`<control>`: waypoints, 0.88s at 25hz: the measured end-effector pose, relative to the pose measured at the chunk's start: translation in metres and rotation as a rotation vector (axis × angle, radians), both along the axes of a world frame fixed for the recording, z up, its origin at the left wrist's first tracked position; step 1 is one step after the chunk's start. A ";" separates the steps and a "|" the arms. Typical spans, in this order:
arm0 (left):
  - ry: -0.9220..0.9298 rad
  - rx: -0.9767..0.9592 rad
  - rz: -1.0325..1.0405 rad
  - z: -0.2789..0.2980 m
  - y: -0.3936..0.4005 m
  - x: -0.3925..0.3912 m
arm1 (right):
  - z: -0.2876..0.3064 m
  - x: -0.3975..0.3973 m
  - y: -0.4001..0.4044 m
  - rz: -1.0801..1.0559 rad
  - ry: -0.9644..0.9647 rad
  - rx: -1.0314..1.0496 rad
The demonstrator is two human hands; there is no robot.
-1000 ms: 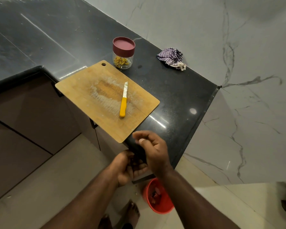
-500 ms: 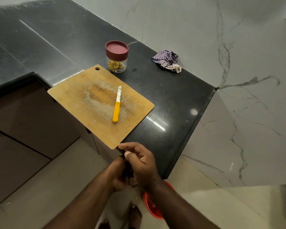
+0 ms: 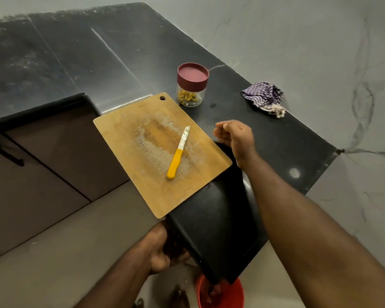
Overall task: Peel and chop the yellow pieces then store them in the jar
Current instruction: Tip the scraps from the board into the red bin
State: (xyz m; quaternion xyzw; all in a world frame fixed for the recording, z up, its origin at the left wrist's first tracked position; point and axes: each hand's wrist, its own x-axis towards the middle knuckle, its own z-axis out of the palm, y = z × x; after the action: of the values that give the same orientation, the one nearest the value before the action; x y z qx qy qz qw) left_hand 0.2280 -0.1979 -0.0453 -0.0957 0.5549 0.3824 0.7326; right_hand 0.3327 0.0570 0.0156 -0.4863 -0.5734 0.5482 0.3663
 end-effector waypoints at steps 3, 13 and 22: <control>-0.002 -0.026 0.042 -0.006 0.003 0.003 | -0.005 -0.033 0.042 0.057 0.001 0.057; 0.016 0.012 0.113 0.007 -0.001 0.013 | -0.022 0.007 0.029 0.283 -0.115 0.194; 0.057 0.050 0.062 0.011 -0.005 0.018 | -0.023 0.037 -0.180 -0.071 -0.171 0.136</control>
State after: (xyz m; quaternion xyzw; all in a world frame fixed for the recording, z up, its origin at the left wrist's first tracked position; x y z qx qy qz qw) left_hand 0.2458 -0.2025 -0.0339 -0.0835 0.5626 0.4212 0.7065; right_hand 0.3701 -0.1234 -0.0073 -0.5254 -0.6206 0.4514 0.3674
